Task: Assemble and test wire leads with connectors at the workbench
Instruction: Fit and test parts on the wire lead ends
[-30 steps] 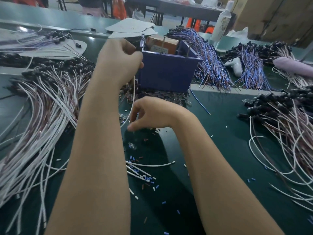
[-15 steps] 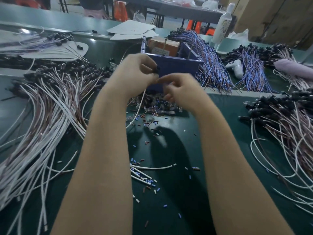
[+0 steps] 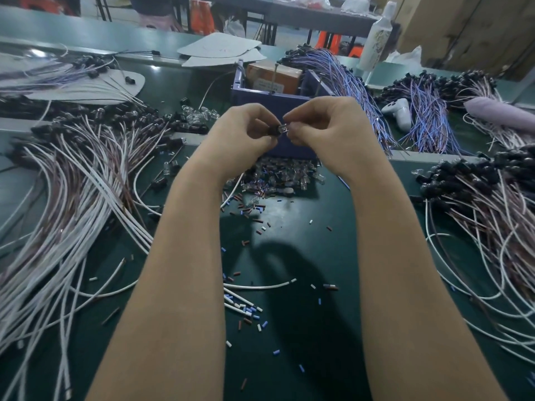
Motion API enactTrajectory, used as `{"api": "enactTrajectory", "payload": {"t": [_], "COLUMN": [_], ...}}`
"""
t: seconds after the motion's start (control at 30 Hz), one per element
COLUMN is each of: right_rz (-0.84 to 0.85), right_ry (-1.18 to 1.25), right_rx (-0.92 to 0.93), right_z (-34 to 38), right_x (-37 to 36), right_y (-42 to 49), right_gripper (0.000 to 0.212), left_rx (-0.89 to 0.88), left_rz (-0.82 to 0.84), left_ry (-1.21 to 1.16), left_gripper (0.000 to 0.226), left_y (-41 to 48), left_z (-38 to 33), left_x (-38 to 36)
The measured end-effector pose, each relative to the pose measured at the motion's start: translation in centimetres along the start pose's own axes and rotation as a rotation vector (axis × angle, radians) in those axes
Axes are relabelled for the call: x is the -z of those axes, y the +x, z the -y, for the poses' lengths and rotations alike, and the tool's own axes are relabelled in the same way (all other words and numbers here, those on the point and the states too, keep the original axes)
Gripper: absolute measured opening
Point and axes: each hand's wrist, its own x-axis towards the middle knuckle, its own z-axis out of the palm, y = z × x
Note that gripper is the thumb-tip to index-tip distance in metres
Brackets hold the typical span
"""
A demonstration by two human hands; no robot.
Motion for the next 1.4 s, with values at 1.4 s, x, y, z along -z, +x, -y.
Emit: {"api": "enactTrajectory", "payload": {"t": [1.4], "right_rz": [-0.332], "right_ry": [0.807], "right_rx": [-0.448], "right_z": [-3.2], "right_x": [1.5], "right_y": [0.6], "right_gripper": [0.014], "left_rx": [0.316], "left_rz": [0.138], "left_ry": [-0.104], "left_gripper": [0.064], "left_y": [-0.1], "left_z": [-4.8], "left_x": [-3.6]}}
